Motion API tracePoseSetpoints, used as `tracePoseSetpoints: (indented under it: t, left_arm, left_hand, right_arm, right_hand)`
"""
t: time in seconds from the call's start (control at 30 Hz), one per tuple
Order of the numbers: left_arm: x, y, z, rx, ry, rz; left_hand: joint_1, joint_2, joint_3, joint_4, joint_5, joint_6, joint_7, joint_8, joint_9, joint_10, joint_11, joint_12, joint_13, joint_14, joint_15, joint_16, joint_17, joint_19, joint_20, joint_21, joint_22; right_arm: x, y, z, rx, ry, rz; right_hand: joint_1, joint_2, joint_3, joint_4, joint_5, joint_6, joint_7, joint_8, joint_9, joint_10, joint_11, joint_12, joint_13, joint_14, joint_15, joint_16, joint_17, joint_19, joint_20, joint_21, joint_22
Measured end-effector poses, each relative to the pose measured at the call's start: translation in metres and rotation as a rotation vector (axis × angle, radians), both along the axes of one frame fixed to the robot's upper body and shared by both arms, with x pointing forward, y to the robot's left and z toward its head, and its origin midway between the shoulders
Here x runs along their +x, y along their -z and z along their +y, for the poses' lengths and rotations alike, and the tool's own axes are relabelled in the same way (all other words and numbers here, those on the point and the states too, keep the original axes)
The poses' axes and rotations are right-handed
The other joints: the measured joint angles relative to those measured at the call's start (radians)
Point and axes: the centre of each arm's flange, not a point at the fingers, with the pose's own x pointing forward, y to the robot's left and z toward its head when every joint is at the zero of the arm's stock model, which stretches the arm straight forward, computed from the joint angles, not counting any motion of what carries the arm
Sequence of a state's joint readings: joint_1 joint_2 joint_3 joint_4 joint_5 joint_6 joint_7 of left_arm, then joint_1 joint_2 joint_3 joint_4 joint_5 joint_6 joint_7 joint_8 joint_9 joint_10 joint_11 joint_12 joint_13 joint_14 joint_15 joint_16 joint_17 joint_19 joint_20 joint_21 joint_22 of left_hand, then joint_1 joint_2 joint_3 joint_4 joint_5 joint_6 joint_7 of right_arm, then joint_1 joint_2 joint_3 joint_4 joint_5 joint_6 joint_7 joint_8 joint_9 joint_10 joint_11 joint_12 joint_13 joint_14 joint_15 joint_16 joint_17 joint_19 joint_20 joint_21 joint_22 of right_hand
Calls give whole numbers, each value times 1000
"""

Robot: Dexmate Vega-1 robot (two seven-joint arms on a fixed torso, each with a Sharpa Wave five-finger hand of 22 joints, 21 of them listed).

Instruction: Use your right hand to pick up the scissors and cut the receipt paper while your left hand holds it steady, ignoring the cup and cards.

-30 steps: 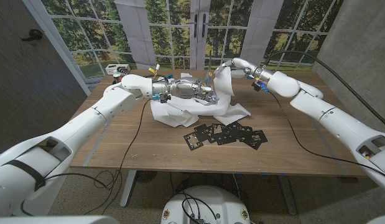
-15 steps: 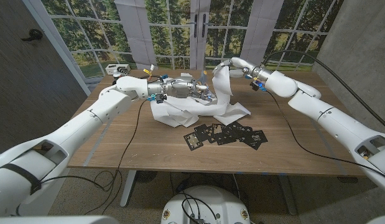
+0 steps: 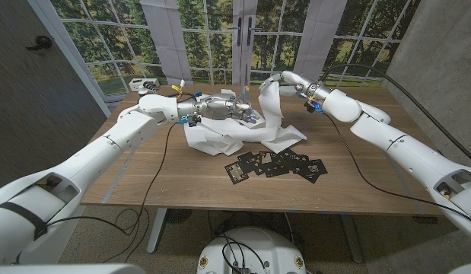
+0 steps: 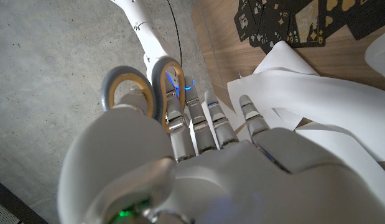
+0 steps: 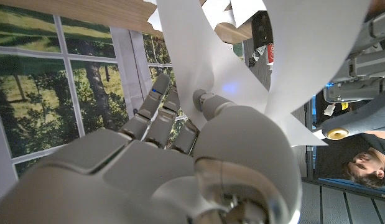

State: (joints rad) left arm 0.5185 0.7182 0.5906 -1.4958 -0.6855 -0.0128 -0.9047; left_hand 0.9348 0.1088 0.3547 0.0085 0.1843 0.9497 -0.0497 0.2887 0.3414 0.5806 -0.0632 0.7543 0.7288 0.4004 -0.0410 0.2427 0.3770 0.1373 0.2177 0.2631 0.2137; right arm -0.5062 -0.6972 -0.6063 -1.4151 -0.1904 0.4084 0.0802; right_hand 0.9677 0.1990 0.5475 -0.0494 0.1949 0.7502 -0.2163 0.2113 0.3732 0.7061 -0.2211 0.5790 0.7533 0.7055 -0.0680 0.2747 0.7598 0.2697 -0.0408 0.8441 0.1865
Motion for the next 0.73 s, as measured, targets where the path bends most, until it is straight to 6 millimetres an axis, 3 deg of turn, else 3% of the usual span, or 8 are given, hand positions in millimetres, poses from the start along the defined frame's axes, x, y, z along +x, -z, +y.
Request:
tracePoseSetpoints:
  t: [0.73]
  left_arm:
    - [14, 0, 1, -14, 10, 28]
  left_hand:
    - [-7, 7, 7, -4, 0, 2, -2, 0, 0, -2, 2, -1, 0, 20, -5, 2, -1, 25, 0, 15, 0]
  right_arm:
    - [9, -1, 2, 10, 12, 7]
  right_hand:
    - [0, 0, 0, 0, -3, 0, 0, 0, 0, 0, 0, -7, 0, 0, 0, 0, -4, 0, 0, 8, 0]
